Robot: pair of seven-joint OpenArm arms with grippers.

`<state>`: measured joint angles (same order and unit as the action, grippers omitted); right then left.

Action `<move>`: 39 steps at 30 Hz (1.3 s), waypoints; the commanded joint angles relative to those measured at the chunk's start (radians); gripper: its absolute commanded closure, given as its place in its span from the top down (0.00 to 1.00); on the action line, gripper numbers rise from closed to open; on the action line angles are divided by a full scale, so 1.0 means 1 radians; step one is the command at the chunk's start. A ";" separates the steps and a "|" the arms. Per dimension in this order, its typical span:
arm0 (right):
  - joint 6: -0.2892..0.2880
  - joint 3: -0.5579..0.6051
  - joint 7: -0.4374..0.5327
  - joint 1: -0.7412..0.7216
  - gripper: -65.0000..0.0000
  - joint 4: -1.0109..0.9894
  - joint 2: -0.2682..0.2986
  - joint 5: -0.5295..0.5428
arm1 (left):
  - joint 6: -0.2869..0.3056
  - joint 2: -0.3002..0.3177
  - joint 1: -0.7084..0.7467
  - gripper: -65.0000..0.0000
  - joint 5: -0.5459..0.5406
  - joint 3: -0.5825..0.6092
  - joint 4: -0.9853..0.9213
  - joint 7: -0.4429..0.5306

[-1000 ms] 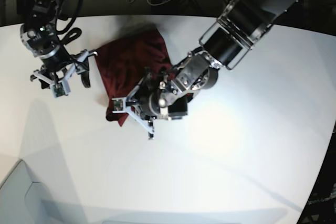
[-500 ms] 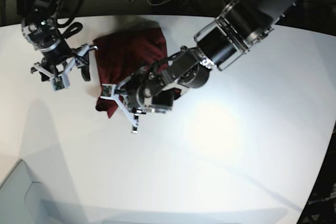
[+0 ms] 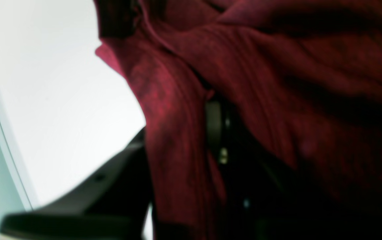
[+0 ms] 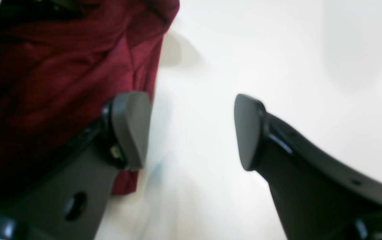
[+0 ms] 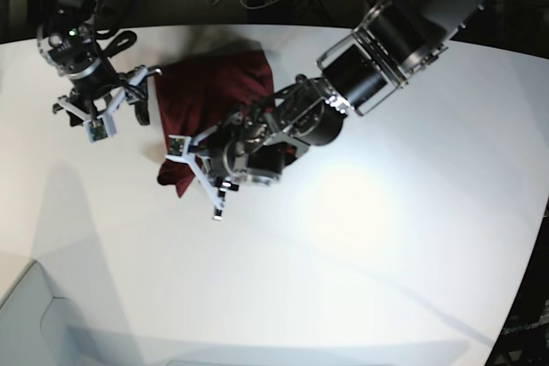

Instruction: Layout the t-shirt on the table in an organized manner, then fold the t-shirt properly

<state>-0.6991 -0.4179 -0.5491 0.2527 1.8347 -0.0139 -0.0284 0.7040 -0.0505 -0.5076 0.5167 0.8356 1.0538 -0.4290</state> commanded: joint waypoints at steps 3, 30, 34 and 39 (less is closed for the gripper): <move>0.001 -0.003 0.019 -0.003 0.61 0.021 0.005 0.012 | -0.006 -0.013 -0.029 0.37 0.004 -0.009 0.026 0.006; 0.001 -0.039 0.025 0.043 0.56 0.046 0.004 0.014 | -0.006 0.027 0.077 0.67 -0.003 -0.525 0.504 -0.126; 0.001 -0.068 0.013 0.067 0.32 0.086 -0.010 0.014 | -0.006 0.041 0.237 0.48 -0.003 -0.743 0.701 -0.198; 0.001 -0.183 0.014 0.093 0.00 0.118 -0.080 0.014 | -0.006 0.080 0.422 0.12 -0.005 -0.915 0.879 -0.256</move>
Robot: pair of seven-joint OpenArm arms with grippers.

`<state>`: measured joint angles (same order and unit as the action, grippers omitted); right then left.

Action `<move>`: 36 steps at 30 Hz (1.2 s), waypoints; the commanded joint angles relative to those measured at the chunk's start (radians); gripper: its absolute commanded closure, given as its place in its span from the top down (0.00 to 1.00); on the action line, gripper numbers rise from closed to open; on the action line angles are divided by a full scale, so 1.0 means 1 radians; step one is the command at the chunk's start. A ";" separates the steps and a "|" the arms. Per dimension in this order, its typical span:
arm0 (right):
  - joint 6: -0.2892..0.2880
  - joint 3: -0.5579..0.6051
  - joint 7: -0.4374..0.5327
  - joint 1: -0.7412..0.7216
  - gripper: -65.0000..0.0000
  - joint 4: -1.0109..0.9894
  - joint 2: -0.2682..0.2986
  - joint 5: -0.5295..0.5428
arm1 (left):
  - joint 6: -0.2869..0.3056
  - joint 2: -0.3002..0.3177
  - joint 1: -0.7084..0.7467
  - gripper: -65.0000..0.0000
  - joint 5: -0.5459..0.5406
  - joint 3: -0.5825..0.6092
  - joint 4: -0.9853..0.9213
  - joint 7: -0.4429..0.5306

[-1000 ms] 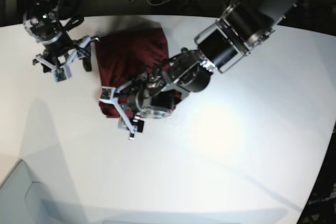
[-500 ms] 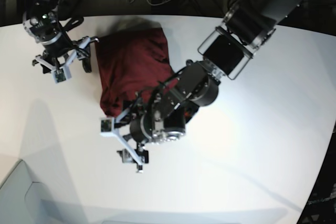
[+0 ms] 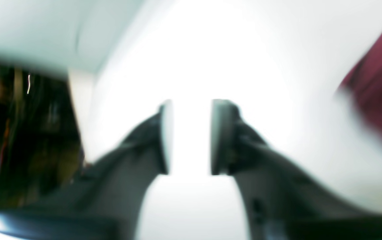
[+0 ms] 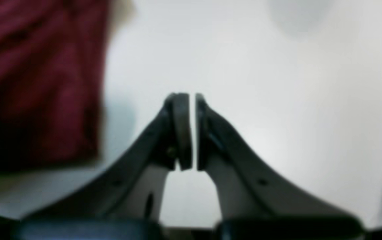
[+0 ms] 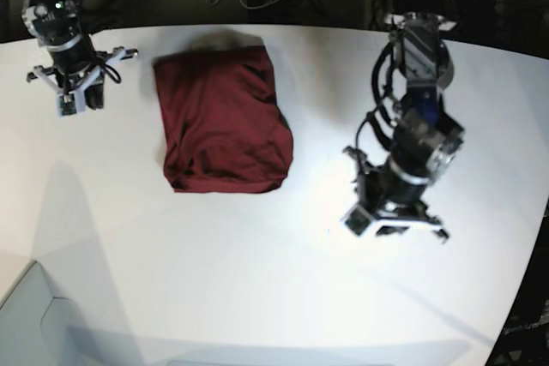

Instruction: Layout the t-shirt on the table in an organized manner, then fold the t-shirt properly

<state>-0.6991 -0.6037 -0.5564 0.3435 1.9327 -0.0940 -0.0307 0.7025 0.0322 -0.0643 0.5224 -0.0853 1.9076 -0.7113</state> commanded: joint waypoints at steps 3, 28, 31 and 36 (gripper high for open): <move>0.001 -0.081 0.029 0.019 0.00 0.020 -0.043 0.016 | -0.004 0.010 0.108 0.00 -0.011 -0.113 0.102 -0.006; 0.001 -0.247 0.035 0.245 0.00 -0.240 -0.063 0.065 | -0.004 -0.189 0.728 0.00 -0.025 -0.512 0.062 -0.021; 0.001 -0.239 0.081 0.207 0.00 -0.372 -0.063 0.016 | -0.004 -0.189 0.714 0.00 -0.075 -0.511 -0.047 -0.006; 0.001 -0.246 0.229 0.121 0.00 -0.662 -0.063 -0.148 | -0.004 -0.150 0.636 0.00 -0.103 -0.503 -0.356 0.126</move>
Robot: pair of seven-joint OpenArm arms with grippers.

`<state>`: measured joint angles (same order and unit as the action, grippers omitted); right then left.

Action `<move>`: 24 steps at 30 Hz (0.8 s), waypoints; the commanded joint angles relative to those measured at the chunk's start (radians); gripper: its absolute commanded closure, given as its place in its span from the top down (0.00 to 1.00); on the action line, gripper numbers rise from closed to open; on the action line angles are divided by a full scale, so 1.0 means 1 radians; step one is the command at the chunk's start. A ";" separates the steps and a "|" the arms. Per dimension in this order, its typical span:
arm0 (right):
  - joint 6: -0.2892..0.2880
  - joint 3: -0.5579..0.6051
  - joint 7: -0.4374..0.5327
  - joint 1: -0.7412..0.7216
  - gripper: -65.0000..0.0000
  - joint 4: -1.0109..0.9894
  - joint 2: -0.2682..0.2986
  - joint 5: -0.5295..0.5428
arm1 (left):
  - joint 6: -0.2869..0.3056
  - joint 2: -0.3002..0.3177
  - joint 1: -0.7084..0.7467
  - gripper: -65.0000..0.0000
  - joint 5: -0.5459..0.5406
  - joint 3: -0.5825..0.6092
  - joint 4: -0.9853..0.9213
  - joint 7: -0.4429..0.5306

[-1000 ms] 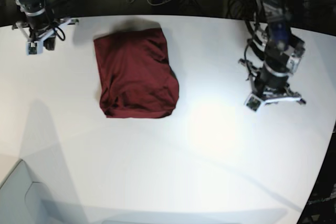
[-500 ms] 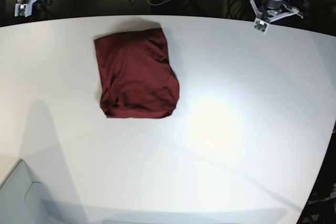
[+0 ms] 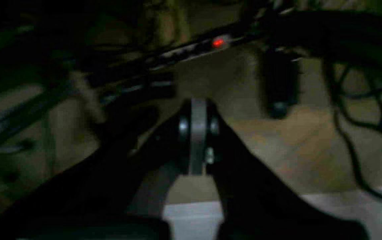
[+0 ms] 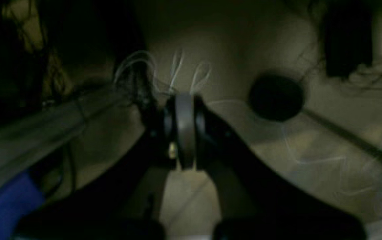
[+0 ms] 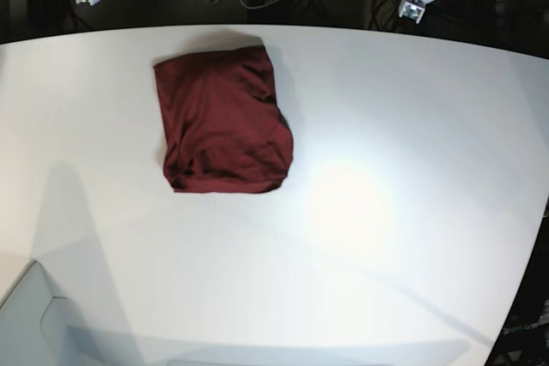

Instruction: Layout the t-shirt on the table in an organized manner, then fold the t-shirt properly

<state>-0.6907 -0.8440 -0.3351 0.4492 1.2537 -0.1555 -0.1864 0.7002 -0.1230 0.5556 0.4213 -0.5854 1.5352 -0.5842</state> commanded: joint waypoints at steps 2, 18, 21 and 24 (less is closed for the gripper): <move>-0.007 -0.005 0.069 -0.010 0.00 -0.110 -0.002 -0.042 | -0.002 0.041 -0.012 0.00 -0.009 -0.005 -0.121 0.060; 0.708 0.205 0.901 -0.203 0.00 -1.169 0.178 -0.089 | -0.515 0.297 -0.503 0.00 -0.009 -0.003 -1.535 0.857; 0.917 0.280 0.884 -0.203 0.00 -1.132 0.158 -0.089 | -0.649 0.273 -0.506 0.00 -0.009 -0.003 -1.499 0.815; 0.952 0.305 0.881 -0.208 0.00 -1.127 0.149 -0.086 | -0.635 0.243 -0.506 0.00 -0.002 0.002 -1.476 0.795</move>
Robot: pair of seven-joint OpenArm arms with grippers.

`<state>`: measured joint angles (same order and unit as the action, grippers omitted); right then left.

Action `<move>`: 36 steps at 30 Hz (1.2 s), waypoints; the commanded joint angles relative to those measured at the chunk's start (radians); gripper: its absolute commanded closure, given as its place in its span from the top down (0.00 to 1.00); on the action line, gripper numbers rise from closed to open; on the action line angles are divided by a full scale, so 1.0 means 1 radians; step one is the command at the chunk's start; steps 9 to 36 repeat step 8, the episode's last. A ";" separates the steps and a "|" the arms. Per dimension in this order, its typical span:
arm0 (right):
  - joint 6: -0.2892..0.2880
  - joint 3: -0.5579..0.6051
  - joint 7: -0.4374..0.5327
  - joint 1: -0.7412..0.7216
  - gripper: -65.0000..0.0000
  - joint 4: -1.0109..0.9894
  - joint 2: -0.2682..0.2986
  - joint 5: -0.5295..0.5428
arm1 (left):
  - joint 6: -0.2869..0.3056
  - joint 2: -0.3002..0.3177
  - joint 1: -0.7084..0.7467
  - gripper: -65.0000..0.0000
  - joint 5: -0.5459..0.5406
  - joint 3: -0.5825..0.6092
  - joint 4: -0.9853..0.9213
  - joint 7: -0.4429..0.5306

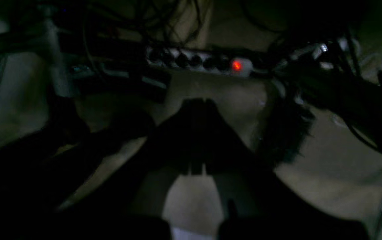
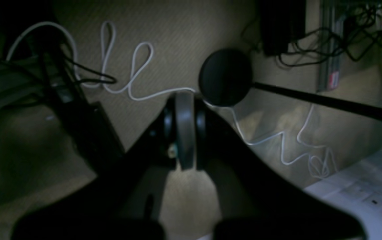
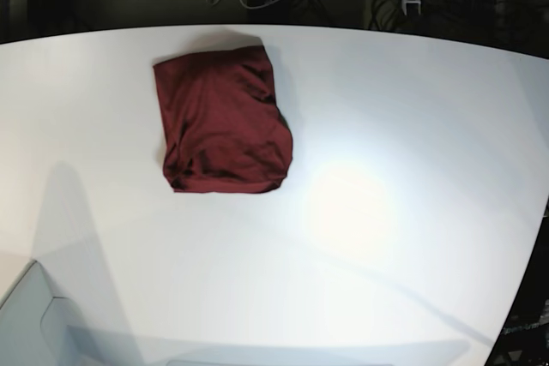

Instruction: Layout the t-shirt on the table in an organized manner, then fold the t-shirt properly

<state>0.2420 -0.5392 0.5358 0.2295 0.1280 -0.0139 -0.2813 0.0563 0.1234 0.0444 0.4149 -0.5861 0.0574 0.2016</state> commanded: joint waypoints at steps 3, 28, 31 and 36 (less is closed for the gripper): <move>0.020 0.000 0.010 0.012 0.00 -0.001 -0.011 0.009 | 0.032 -0.012 0.005 0.00 0.006 0.002 0.002 0.009; 0.020 0.003 0.011 0.012 0.00 -0.001 -0.013 0.009 | 0.032 -0.023 0.005 0.00 0.008 0.038 0.008 0.006; 0.020 0.003 0.011 0.012 0.00 -0.001 -0.013 0.009 | 0.032 -0.023 0.005 0.00 0.008 0.038 0.008 0.006; 0.020 0.003 0.011 0.012 0.00 -0.001 -0.013 0.009 | 0.032 -0.023 0.005 0.00 0.008 0.038 0.008 0.006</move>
